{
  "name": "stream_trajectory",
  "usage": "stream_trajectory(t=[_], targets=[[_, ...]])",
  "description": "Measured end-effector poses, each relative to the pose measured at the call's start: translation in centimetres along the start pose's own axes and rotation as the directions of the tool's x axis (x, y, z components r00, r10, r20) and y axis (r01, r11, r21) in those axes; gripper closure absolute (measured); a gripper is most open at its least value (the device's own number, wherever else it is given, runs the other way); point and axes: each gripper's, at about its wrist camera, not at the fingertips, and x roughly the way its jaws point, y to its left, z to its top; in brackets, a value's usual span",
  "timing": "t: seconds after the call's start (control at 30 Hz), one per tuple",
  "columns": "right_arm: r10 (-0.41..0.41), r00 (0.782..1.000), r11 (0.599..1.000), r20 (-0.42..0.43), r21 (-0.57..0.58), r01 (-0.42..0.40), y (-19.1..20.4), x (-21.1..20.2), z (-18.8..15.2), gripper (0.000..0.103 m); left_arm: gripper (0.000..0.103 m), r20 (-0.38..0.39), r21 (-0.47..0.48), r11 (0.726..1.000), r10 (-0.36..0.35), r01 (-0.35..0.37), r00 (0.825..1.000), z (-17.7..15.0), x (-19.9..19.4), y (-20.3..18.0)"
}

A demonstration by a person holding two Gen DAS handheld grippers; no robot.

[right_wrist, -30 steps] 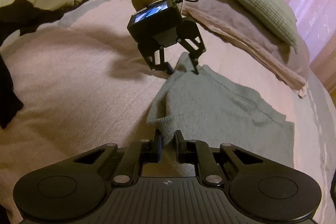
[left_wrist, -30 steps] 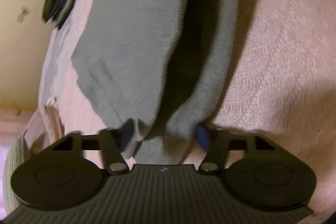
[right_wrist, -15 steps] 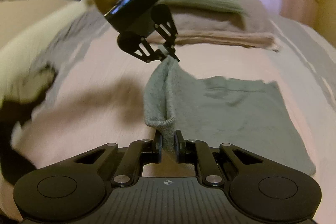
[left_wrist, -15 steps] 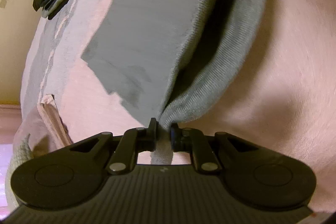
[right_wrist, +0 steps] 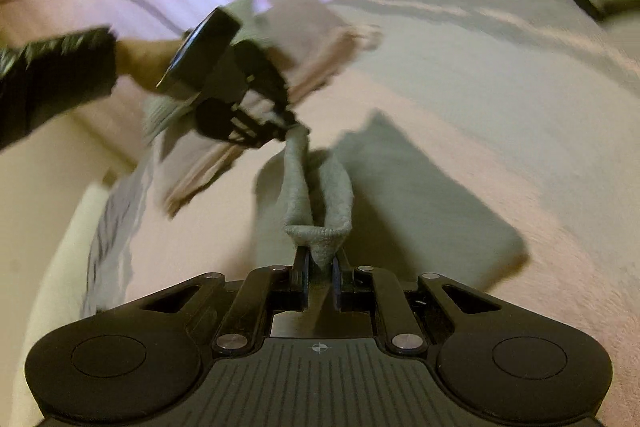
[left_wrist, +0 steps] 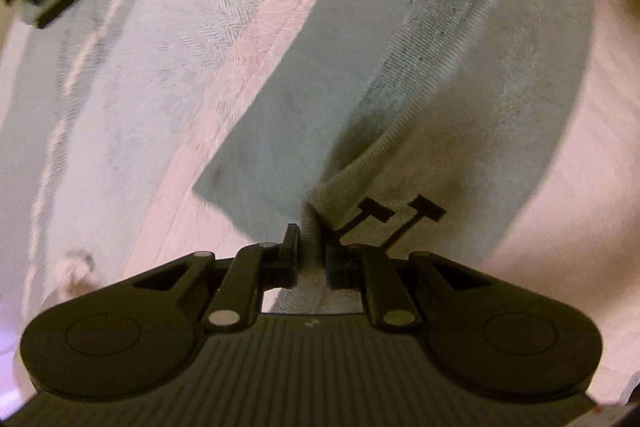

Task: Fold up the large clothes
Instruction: 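Grasp the sweatshirt's other side edge with both grippers and lift it, then fold the side edge over the middle and open both grippers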

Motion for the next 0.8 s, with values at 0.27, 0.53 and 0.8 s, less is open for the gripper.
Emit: stream_trajectory(t=[0.27,0.53,0.8], targets=[[-0.012,1.0,0.967,0.006,0.255,0.01,-10.0,0.7,1.1,0.096,0.093,-0.014,-0.026,0.992,-0.126,0.126,0.992,4.2,8.3,5.1],[-0.062,0.998,0.945,0.0,0.32,0.059,-12.3,1.1,-0.4,0.096,0.094,0.031,-0.1,0.987,-0.121,0.123,0.992,4.4,9.7,8.5],[-0.112,0.994,0.927,-0.013,0.36,0.109,-13.2,1.4,-1.1,0.096,0.081,0.083,-0.254,0.962,-0.083,0.101,0.993,2.2,10.3,9.2]])
